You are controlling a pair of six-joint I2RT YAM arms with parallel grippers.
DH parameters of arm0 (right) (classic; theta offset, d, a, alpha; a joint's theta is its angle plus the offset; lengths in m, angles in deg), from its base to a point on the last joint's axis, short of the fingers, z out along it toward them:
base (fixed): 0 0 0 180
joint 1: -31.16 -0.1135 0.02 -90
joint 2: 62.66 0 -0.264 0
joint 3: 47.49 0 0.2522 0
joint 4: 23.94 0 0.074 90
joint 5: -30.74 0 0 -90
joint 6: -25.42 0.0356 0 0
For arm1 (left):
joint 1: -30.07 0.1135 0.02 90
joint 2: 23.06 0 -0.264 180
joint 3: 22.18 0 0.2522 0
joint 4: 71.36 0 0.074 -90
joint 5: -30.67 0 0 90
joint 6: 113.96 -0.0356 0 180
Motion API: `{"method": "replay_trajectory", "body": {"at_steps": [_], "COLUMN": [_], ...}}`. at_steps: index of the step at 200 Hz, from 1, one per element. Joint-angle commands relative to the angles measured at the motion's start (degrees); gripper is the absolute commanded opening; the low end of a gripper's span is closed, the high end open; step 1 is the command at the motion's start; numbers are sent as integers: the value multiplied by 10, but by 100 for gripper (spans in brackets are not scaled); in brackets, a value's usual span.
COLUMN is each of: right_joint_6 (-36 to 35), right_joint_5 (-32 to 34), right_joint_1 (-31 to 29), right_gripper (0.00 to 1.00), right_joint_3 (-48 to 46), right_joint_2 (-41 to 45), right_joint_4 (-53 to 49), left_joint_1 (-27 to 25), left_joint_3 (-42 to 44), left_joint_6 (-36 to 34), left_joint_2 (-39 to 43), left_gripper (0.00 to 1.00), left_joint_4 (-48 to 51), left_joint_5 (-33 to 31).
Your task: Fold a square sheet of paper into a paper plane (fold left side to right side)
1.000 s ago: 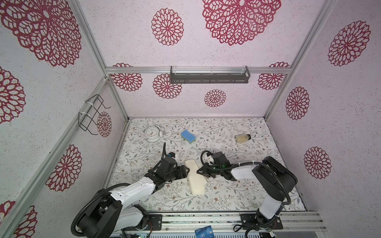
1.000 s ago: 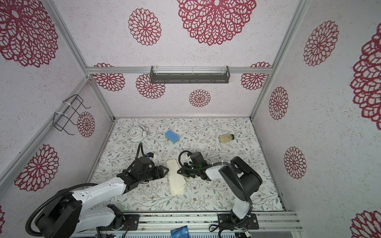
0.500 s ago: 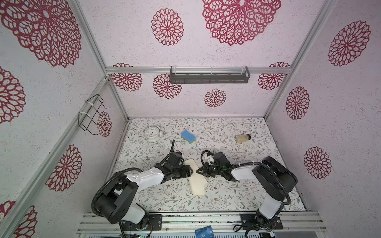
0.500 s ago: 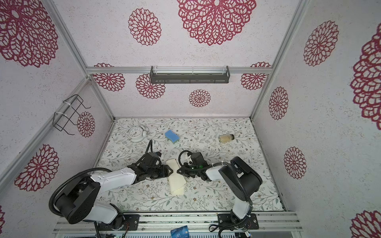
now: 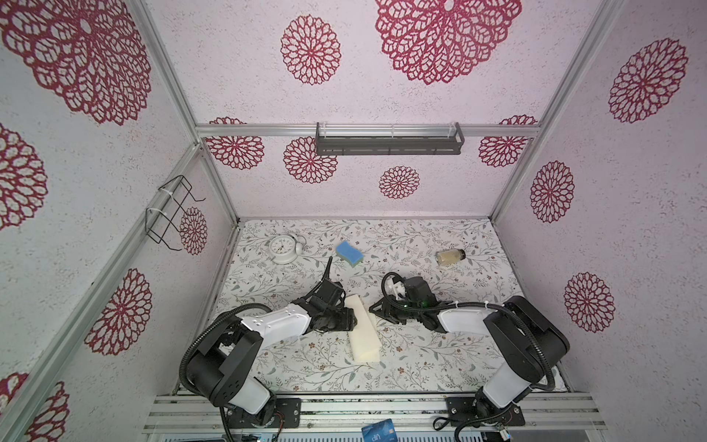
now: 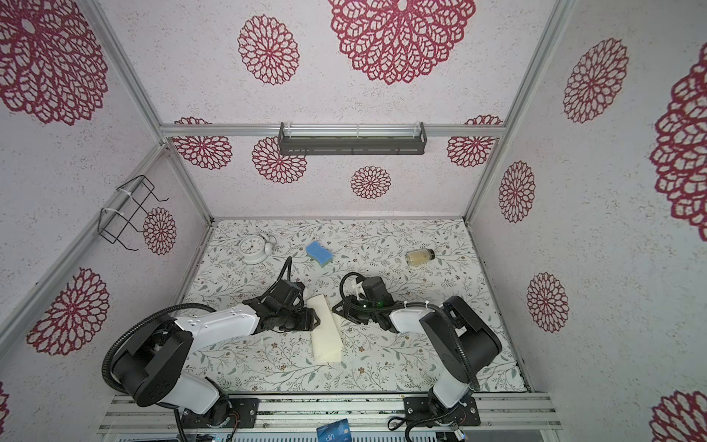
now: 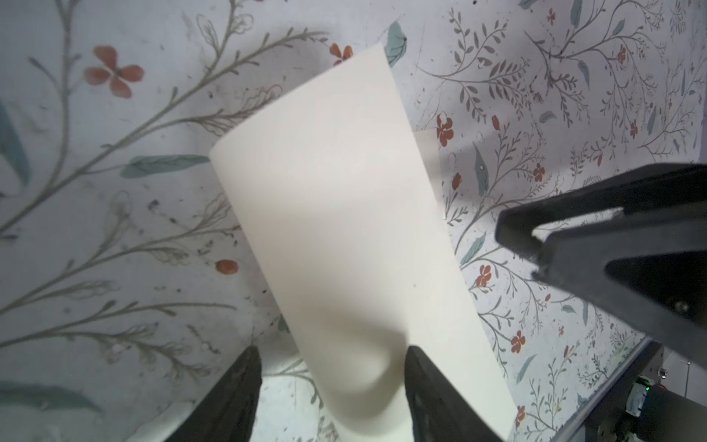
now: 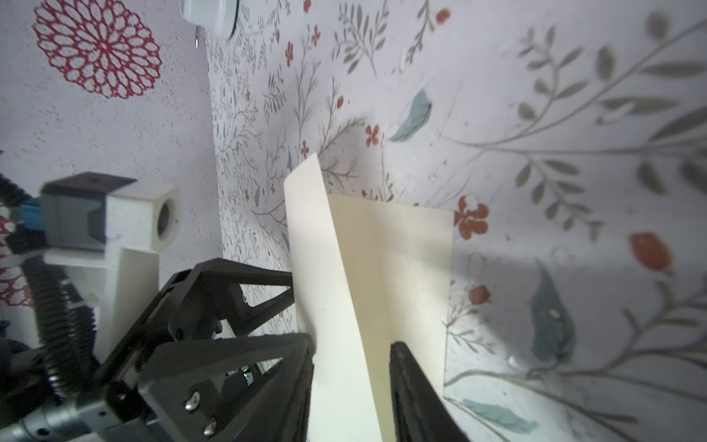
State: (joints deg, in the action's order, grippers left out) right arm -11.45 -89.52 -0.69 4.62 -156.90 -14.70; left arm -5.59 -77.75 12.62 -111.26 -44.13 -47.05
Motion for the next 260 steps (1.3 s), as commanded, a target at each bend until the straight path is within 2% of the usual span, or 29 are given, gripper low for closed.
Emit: {"method": "replay_trajectory", "body": {"at_steps": [1, 48, 169, 260], "right_joint_6": [-22, -50, -68, -66], "right_joint_5": [5, -4, -10, -5], "right_joint_1": [14, 19, 16, 15], "right_gripper": [34, 0, 0, 0], "right_joint_3": [0, 13, 45, 30], "right_joint_2": [11, -22, -79, -68], "right_joint_4": [-31, -64, -87, -81], "left_joint_1": [-8, -27, -64, -73], "left_joint_3": [-15, -27, -50, -55], "left_joint_6": [-29, -53, -92, -100], "left_joint_2": [8, 3, -26, -49], "left_gripper": [63, 62, 62, 62], "left_joint_4": [19, 25, 44, 41], "left_joint_5": [-15, -29, -72, -77]}}
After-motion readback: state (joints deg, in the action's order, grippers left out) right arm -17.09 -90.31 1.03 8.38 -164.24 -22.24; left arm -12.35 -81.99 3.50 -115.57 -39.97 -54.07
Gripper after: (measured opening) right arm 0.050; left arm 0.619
